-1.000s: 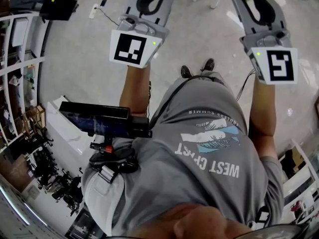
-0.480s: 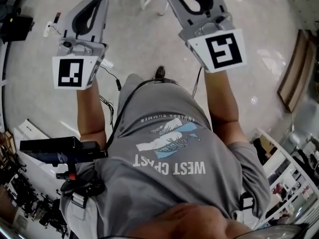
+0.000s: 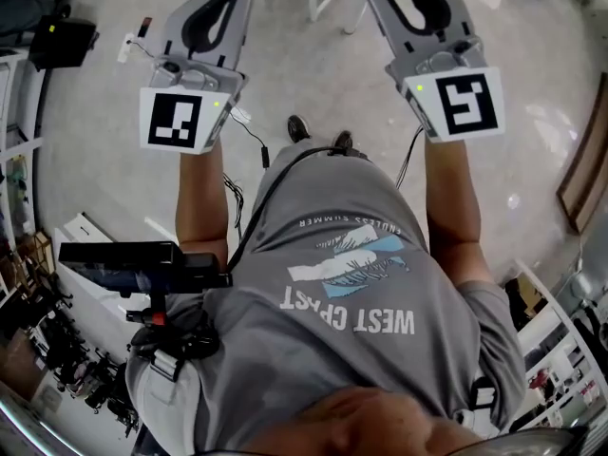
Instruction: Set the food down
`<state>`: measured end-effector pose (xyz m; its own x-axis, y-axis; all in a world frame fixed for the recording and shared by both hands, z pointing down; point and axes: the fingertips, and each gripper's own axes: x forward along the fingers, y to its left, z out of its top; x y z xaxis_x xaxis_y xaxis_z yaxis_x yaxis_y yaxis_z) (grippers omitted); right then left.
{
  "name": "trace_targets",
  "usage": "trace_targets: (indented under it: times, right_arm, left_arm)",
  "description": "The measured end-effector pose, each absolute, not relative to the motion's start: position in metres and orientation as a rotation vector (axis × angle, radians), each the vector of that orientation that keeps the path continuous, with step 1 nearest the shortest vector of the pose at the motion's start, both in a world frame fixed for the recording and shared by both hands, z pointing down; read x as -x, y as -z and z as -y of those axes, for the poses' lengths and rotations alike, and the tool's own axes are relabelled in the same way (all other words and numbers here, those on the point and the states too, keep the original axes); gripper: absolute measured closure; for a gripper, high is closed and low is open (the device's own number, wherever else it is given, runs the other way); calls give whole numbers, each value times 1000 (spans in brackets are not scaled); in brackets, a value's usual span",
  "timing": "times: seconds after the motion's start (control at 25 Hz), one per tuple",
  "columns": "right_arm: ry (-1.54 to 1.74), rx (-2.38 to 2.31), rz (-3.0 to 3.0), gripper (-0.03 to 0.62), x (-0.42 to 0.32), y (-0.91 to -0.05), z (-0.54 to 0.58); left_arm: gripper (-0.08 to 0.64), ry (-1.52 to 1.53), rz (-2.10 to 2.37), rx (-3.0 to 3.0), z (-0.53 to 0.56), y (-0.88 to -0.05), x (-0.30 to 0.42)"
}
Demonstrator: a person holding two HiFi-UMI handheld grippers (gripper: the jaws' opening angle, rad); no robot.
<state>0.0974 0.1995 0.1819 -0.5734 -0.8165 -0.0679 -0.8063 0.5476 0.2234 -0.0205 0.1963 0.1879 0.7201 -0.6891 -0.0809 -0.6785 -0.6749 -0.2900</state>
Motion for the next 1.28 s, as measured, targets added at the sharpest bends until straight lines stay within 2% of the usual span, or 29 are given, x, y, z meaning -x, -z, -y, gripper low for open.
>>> trace_targets:
  times: [0.4,0.56,0.72,0.88,1.0,1.28]
  right_arm:
    - [359,-1498,2649,489,-85,-204,-160]
    - [339,-1509,2623,489,-58,-219,-124]
    - [335,-1500,2598,489,-90,-178,-188]
    - [402,-1421,2614,489,-41,-219,-88]
    - [366,-1387,2645,489,-70,-236,-46]
    - [329,-1343,2679,489,-109,-206,-8]
  left_arm:
    - [552,45,-987,2651,-152,-203,40]
    - [552,30,-954,2673,-110,-213,63]
    - [552,0,-983,2695,-173,-173,31]
    - [552,-17,-1041,2678,-78,-217,77]
    - [552,-6,-1068,2676,-38,-236,45]
    - [552,19,-1113,2657,-4,-206,4]
